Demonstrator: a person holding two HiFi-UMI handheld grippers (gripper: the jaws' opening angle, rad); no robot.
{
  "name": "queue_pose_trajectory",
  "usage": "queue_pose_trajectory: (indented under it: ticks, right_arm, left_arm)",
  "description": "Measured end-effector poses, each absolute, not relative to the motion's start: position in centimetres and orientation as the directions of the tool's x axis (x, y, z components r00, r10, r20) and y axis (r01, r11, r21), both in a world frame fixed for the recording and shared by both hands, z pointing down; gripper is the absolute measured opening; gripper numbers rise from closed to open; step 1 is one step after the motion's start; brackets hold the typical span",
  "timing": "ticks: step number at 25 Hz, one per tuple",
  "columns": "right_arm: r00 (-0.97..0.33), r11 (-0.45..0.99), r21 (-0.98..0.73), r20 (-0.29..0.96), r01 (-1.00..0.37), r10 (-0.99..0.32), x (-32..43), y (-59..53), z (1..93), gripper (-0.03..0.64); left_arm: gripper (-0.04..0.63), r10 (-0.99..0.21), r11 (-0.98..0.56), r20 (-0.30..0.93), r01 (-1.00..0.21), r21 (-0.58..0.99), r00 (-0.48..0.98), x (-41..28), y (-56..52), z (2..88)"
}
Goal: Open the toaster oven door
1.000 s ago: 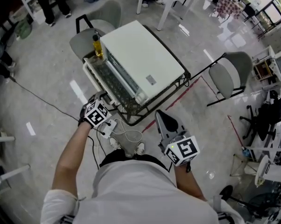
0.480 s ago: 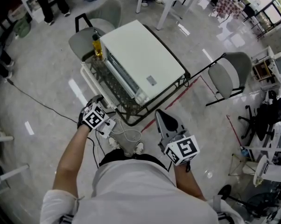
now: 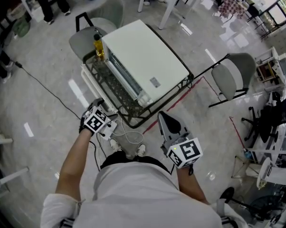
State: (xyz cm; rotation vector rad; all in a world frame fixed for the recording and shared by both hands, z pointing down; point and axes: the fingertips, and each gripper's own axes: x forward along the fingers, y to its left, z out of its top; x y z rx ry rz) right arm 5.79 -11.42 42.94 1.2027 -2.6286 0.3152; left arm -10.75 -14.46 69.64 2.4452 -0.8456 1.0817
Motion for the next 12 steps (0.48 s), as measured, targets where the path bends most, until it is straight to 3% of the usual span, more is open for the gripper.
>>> queue_pose_trajectory:
  ticks: [12]
  right_arm:
    - [-0.619,0.624,-0.099,0.31,-0.776,-0.721,5.54,-11.72,43.01,0.021]
  left_arm:
    - [0.42,-0.432,-0.689,0.699,-0.708,0.151,0.57,-10.52,-13.64,69.47]
